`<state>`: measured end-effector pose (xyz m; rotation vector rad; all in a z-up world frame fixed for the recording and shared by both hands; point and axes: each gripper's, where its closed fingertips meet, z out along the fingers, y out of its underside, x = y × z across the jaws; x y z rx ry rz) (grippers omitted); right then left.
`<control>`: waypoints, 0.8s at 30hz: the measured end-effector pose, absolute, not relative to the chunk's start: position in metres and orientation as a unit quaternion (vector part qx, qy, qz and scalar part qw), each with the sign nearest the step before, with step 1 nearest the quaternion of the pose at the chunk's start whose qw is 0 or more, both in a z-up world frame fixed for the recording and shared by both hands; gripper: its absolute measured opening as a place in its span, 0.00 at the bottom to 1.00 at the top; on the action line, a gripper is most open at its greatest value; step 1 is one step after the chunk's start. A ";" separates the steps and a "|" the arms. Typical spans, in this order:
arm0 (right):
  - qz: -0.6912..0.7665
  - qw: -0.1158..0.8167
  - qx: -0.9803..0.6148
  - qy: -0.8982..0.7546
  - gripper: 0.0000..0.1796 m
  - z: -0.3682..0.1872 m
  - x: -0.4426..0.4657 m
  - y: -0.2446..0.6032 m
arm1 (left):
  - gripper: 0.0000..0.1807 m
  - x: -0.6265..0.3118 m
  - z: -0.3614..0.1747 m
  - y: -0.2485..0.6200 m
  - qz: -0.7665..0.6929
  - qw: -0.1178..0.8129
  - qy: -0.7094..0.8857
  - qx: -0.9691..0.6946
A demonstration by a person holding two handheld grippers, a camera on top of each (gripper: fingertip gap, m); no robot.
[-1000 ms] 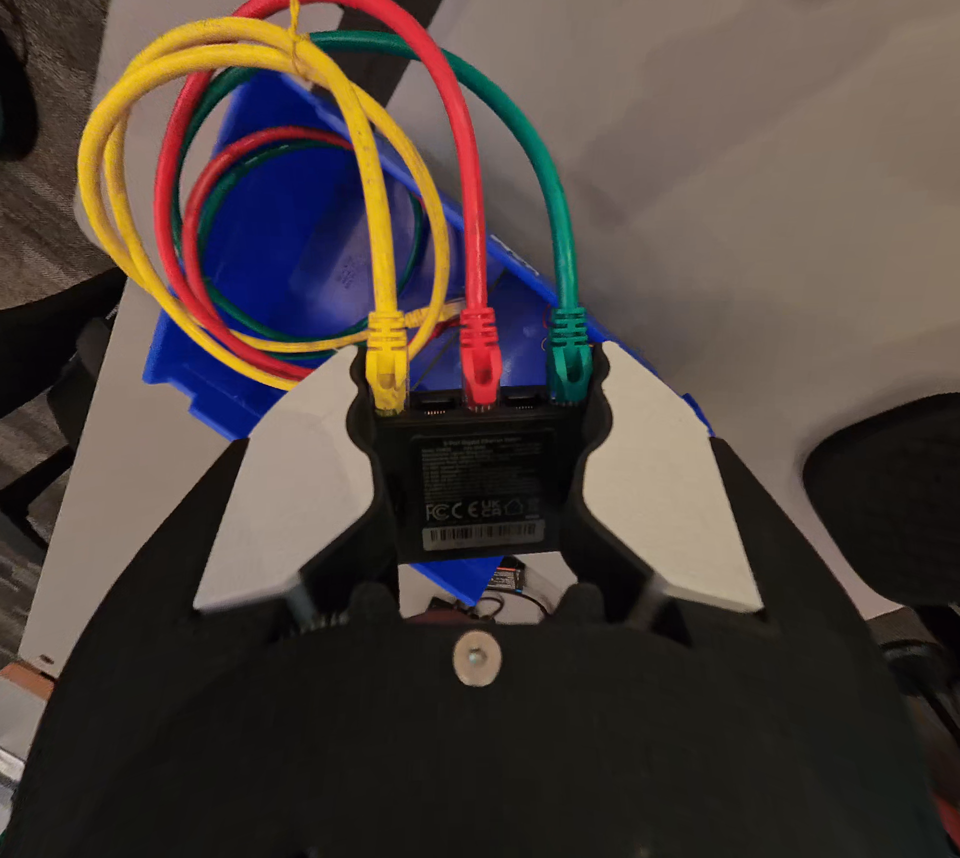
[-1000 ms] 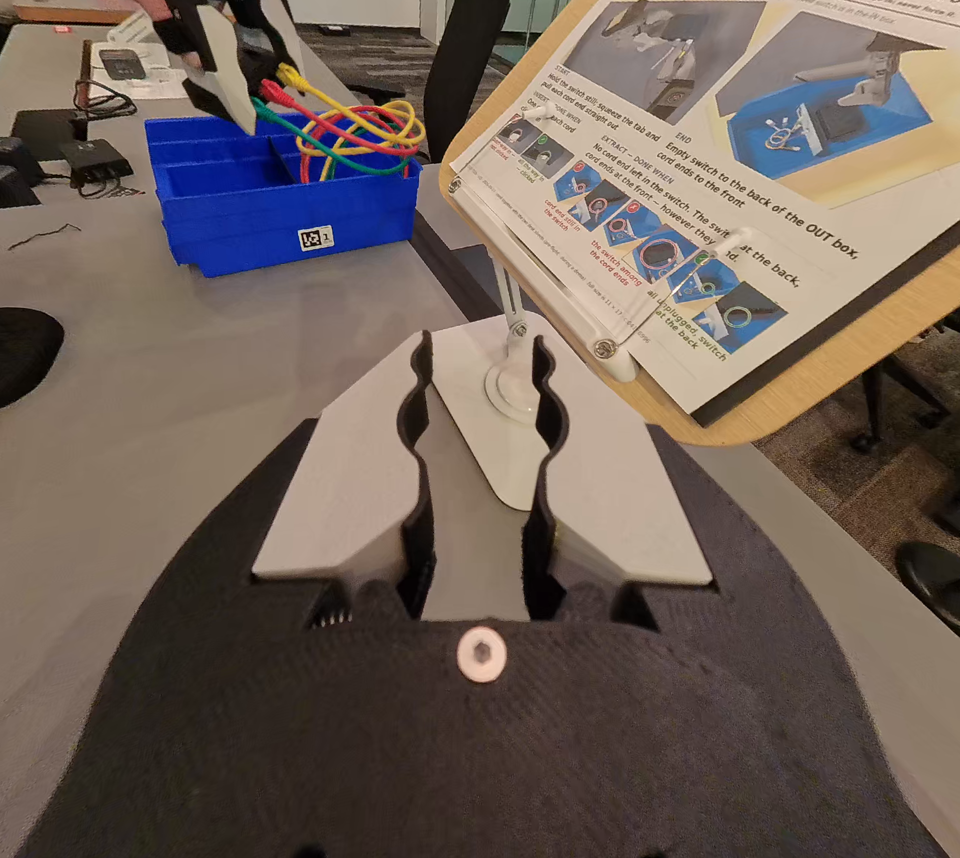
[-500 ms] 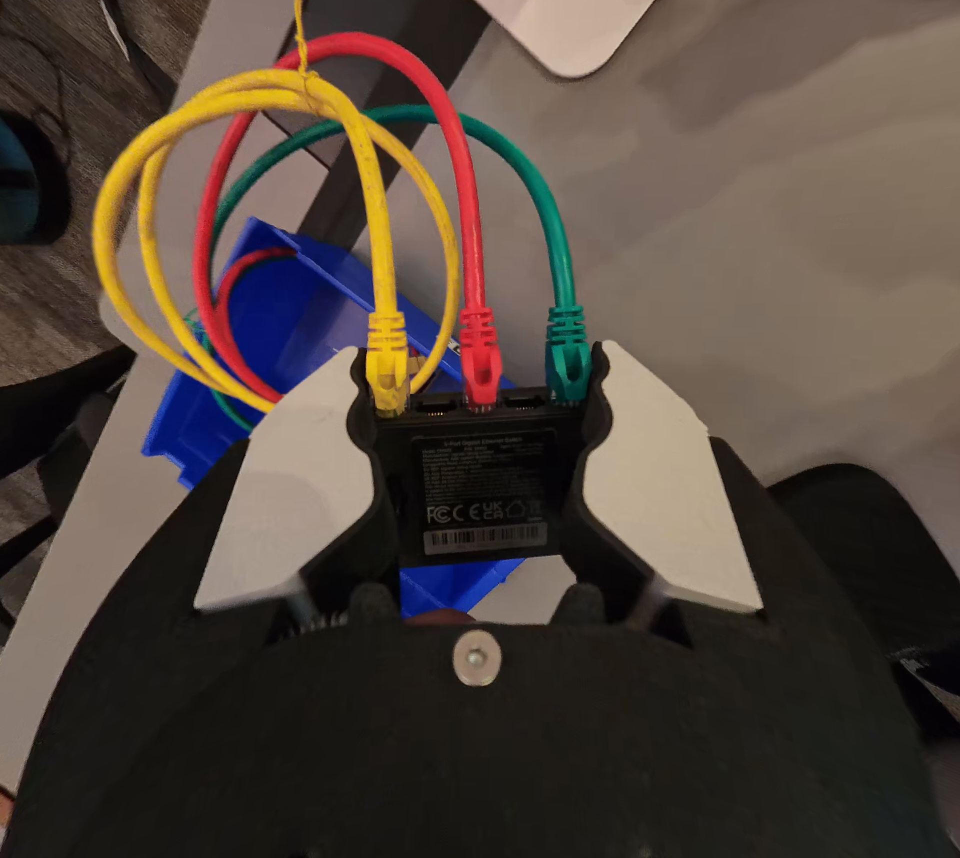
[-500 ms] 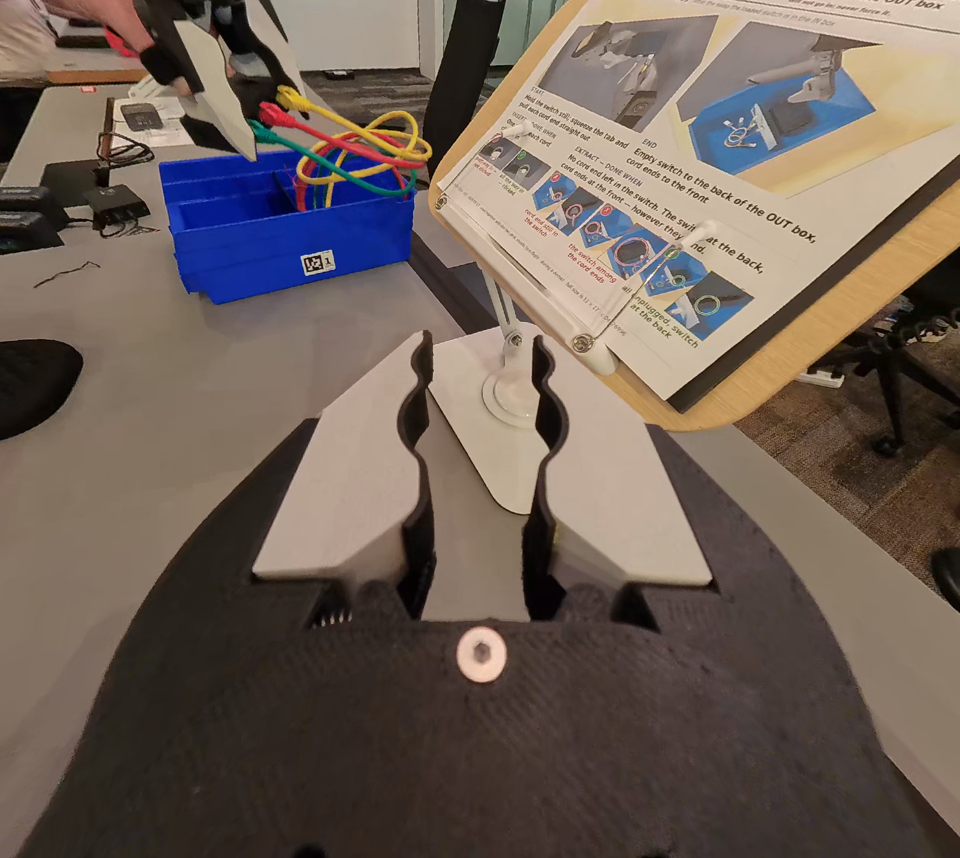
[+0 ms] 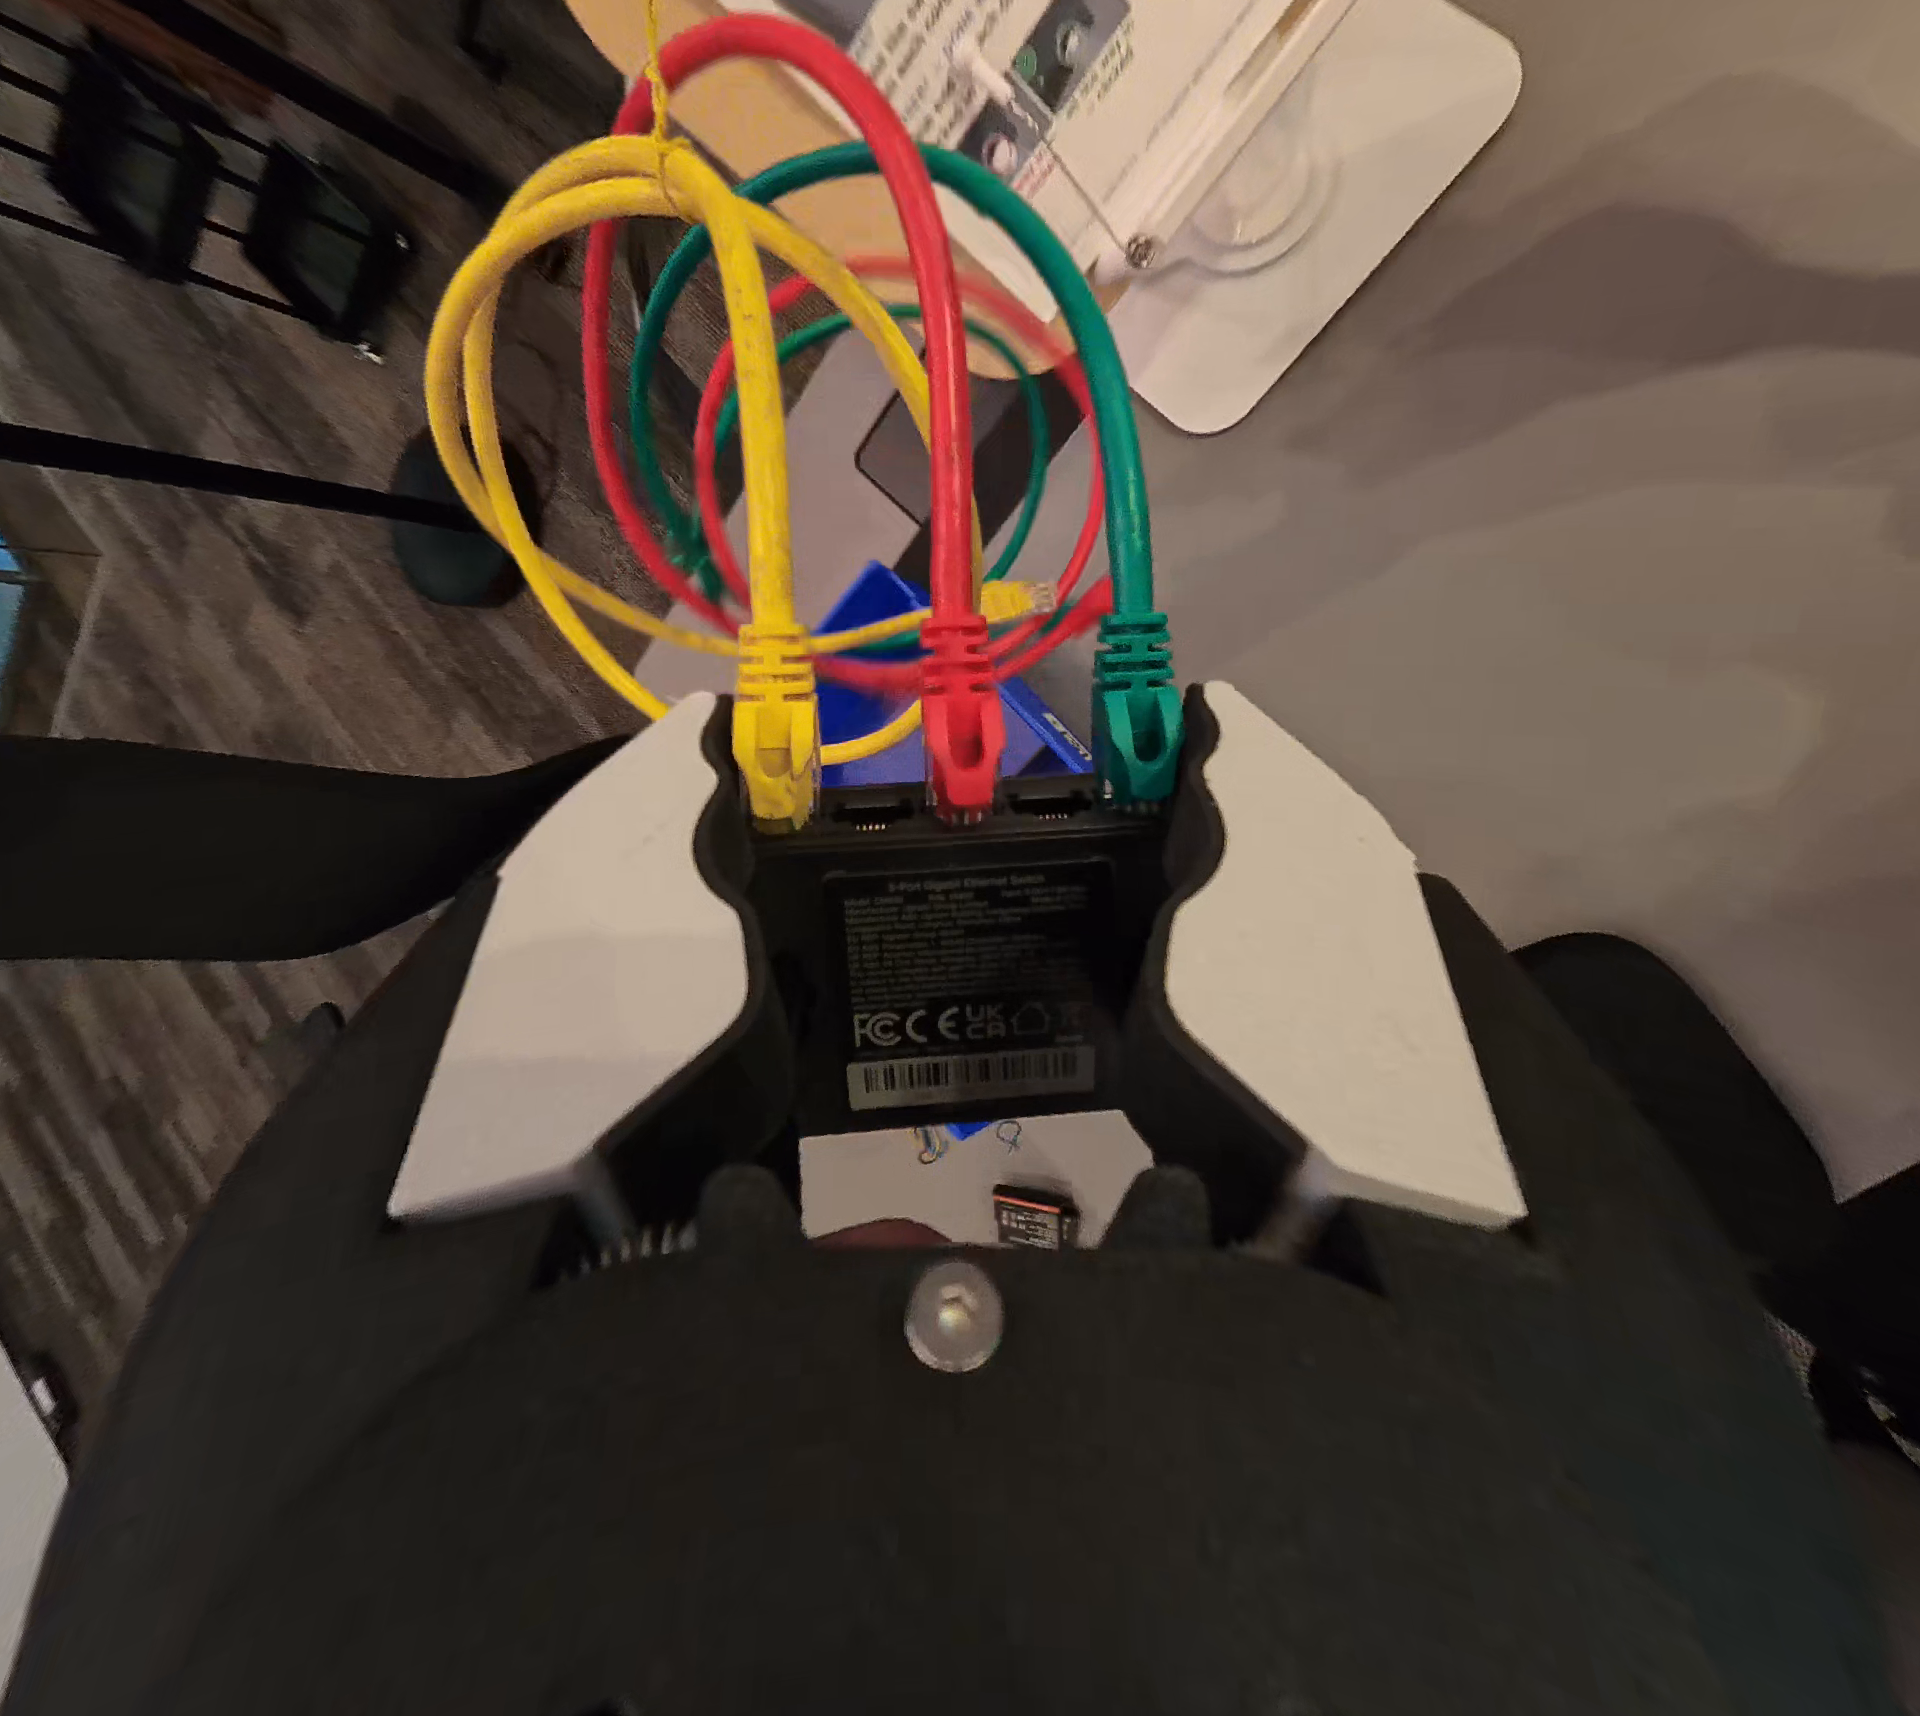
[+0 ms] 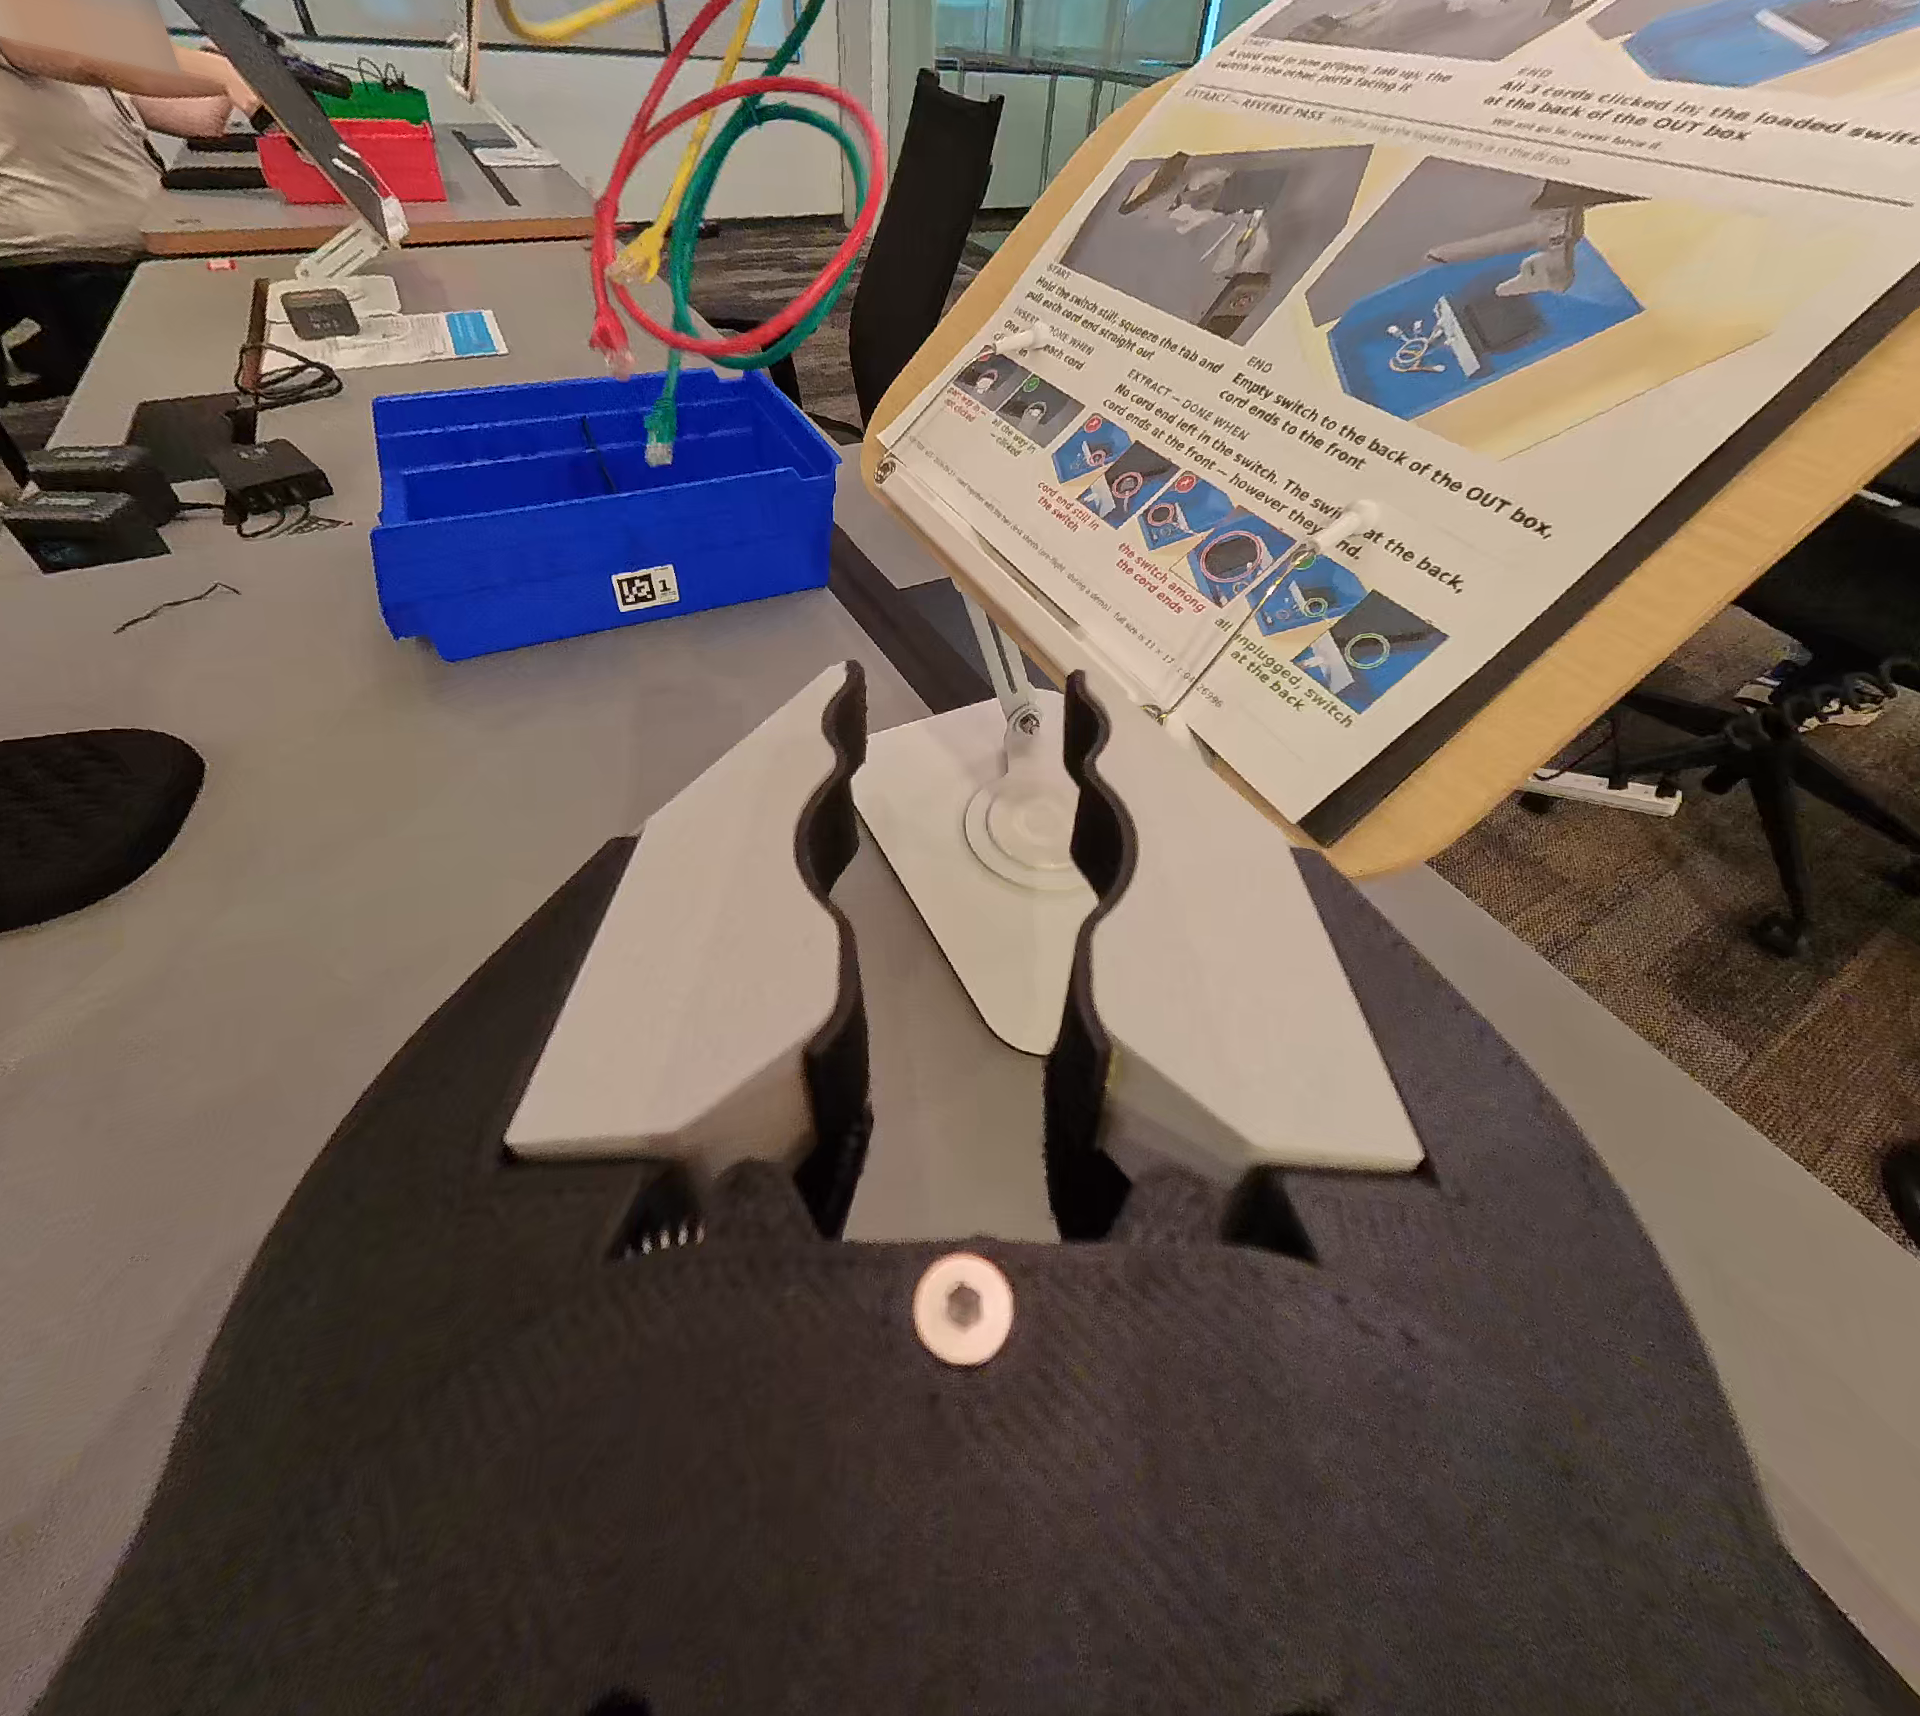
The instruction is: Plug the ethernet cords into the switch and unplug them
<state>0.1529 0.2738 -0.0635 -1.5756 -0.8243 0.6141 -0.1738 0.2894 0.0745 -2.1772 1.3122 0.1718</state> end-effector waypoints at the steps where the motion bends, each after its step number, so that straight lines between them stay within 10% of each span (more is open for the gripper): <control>1: 0.264 0.591 -0.676 -0.353 0.20 -0.062 0.154 0.273 | 0.44 -0.170 0.086 0.283 0.066 0.297 0.496 -0.813; 8: 0.266 0.612 -0.664 -0.338 0.20 -0.044 0.173 0.266 | 0.44 -0.125 0.068 0.225 0.030 0.288 0.540 -0.790; 24: 0.257 0.612 -0.657 -0.357 0.21 -0.038 0.167 0.257 | 0.44 -0.014 -0.225 0.157 -0.140 0.152 0.622 -0.755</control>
